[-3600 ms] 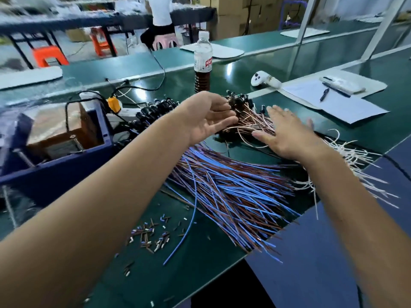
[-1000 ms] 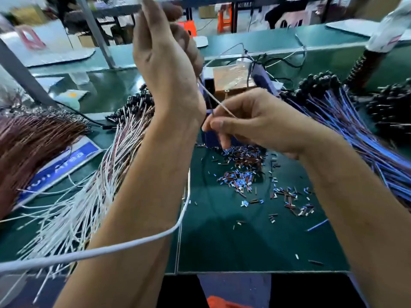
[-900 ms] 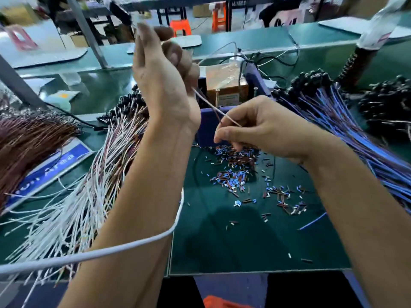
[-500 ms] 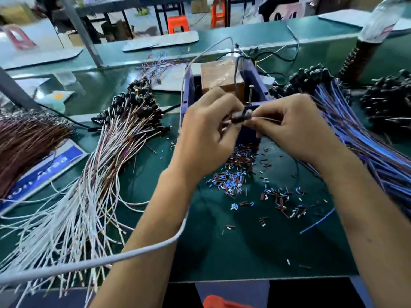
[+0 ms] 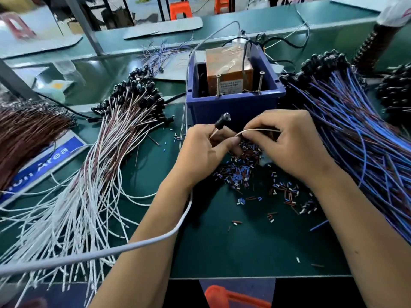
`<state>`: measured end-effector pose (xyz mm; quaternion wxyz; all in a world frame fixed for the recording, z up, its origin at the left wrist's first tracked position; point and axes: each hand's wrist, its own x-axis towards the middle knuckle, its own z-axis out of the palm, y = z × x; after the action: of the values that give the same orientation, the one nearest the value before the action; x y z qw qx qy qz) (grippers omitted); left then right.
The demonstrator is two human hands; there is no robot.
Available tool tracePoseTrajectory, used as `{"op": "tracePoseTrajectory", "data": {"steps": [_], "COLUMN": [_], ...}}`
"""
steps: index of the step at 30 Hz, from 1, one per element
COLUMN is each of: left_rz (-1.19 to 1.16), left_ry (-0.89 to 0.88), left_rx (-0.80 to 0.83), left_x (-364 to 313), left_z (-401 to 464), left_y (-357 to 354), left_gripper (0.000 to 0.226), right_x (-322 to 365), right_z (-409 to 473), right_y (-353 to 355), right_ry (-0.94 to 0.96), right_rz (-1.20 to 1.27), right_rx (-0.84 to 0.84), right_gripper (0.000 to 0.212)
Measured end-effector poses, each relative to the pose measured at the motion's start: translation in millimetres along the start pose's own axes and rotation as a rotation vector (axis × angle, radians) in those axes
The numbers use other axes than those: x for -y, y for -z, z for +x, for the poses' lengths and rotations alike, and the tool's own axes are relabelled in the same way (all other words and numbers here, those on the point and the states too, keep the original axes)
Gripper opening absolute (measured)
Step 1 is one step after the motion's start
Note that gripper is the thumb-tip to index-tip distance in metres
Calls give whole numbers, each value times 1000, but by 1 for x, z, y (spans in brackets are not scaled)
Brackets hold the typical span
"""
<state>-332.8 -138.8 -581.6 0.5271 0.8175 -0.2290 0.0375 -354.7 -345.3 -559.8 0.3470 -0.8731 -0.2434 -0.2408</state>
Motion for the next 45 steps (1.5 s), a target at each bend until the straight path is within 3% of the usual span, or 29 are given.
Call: {"op": "tracePoseTrajectory", "data": {"steps": [7, 18, 23, 26, 33, 37, 41, 45], "left_rz": [-259, -384, -490, -527, -685, -731, -763, -779], "left_ry": [80, 198, 224, 268, 319, 294, 241, 143], "left_rx": [45, 154, 129, 123, 122, 118, 99, 127], "left_x": [-1, -3, -2, 0, 2, 1, -1, -6], "left_z": [-2, -2, -4, -4, -1, 0, 1, 0], "left_y": [3, 11, 17, 18, 18, 18, 16, 15], "left_gripper": [3, 7, 5, 5, 14, 16, 14, 24], "right_x": [1, -5, -19, -21, -24, -21, -12, -2], "right_z": [-4, -4, -7, -9, -12, -15, -12, -8], "right_y": [5, 11, 19, 27, 42, 46, 39, 34], "right_ry": [-14, -36, -170, -255, -262, -147, -31, -81], "right_rz": [37, 85, 153, 331, 955, 1233, 1722, 1953], "right_rx": [-10, 52, 66, 97, 331, 518, 482, 396], "right_gripper": [4, 3, 10, 33, 25, 40, 44, 50]}}
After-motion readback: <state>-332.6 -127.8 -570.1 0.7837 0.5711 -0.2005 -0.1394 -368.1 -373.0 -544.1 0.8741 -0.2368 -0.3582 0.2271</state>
